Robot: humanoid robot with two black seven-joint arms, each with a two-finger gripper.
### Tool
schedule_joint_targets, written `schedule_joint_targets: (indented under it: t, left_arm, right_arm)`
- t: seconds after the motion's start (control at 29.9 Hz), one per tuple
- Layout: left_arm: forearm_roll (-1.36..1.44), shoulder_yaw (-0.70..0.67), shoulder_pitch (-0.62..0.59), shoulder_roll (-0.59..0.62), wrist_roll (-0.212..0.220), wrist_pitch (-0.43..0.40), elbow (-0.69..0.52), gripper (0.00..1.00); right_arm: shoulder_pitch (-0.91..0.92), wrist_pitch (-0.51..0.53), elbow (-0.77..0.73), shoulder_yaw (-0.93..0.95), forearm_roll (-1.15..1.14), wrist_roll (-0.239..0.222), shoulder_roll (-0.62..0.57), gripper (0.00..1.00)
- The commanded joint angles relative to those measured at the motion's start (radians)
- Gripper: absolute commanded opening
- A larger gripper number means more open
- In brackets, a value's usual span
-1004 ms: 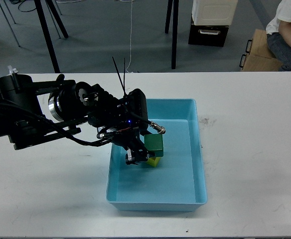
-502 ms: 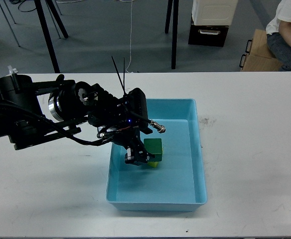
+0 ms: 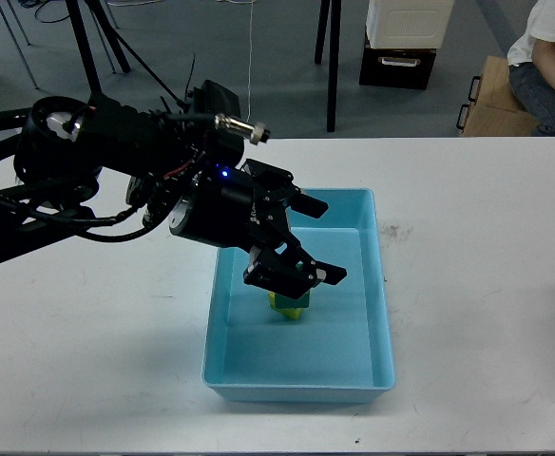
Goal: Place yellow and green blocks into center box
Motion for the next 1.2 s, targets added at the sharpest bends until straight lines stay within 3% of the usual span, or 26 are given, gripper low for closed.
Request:
schedule_joint_targets:
  t: [0.0,0.23,0.33,0.44,0.6,0.7,0.8,0.97,1.17]
  left_arm:
    - [-0.166,-0.17,0.168,0.07,0.0,0.0,0.028,1.0]
    - [-0.407,-0.448,0.588,0.068,0.0,0.0,0.06,1.0]
    - [-0.647,-0.488,0.713,0.016,0.0,0.108,0.087,1.0]
    - [-0.967,-0.496,0.799,-0.006,0.013,0.189,0.105,1.0]
    - [-1.434,-0.503,0.915,-0.066,0.02,0.206,0.105,1.0]
    - [-1.6,-0.615,1.022,-0.171,0.015,0.199,0.105,1.0]
    - [-1.699,-0.716,1.132,-0.28,0.024,0.199,0.105,1.0]
    - [-1.82,-0.744,1.204,-0.397,0.023,0.183,0.105,1.0]
    - [-1.927,-0.744,1.207,-0.437,0.019,0.143,0.099,1.0]
  right_arm:
    - [0.094,0.005,0.001,-0.068,0.0,-0.002,0.048,0.98]
    - [0.258,0.016,-0.003,-0.154,0.087,-0.037,0.157,0.99]
    - [0.297,0.037,-0.001,-0.172,0.275,-0.078,0.175,0.99]
    - [0.314,0.11,-0.006,-0.163,0.513,-0.109,0.175,0.99]
    - [0.306,0.284,-0.007,-0.151,0.809,-0.131,0.168,0.99]
    - [0.292,0.417,-0.024,-0.126,0.97,-0.146,0.177,0.99]
    - [0.271,0.473,-0.039,-0.085,1.11,-0.149,0.201,0.99]
    - [0.229,0.479,-0.05,-0.004,1.248,-0.16,0.296,0.99]
    - [0.142,0.482,-0.041,0.038,1.307,-0.195,0.353,0.99]
